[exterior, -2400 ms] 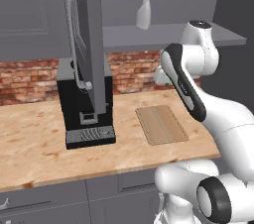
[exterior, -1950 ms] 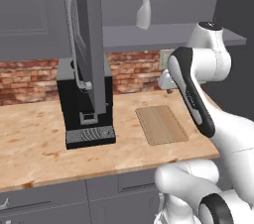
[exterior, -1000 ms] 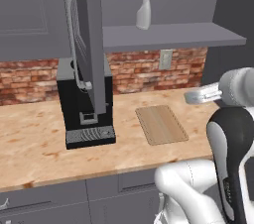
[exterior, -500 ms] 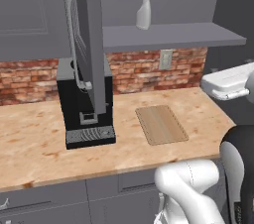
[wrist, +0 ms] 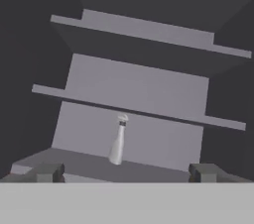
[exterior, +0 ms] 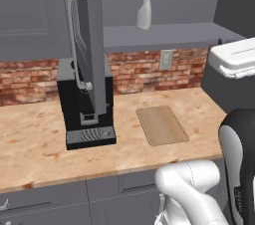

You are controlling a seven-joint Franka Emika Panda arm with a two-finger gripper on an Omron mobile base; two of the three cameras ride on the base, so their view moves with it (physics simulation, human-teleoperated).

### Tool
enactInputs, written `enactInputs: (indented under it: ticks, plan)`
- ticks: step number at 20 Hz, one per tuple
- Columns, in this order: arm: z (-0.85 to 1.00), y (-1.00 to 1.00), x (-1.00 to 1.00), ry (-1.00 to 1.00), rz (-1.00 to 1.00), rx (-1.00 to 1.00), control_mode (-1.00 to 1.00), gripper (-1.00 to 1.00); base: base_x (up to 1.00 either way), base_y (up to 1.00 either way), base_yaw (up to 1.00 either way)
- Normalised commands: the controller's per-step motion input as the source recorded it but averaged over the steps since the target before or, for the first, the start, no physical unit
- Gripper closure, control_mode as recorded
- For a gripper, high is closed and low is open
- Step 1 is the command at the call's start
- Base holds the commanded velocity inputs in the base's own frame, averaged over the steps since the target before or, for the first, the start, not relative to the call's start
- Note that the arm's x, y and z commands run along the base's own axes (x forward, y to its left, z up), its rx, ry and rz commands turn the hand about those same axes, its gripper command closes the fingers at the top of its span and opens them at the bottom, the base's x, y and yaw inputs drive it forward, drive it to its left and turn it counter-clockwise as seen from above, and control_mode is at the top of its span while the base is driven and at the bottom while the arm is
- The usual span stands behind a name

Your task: Grab the spray bottle from the cabinet, then place it next to the cutting board for sanitizing. Then grab the dish brush from the countertop next to the sink and place it next to the cutting board.

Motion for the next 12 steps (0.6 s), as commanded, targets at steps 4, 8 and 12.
enactInputs:
  ticks: [4,8,12]
  plan:
    - [0.18,0.0,0.0,0.0,0.05,0.08,-1.0,-1.0,0.0,0.0,0.0]
    - [0.01,0.0,0.18,0.03,0.09,0.15,-1.0,-1.0,0.0,0.0,0.0]
    - [0.0,0.0,0.29,0.02,0.05,0.14,-1.0,-1.0,0.0,0.0,0.0]
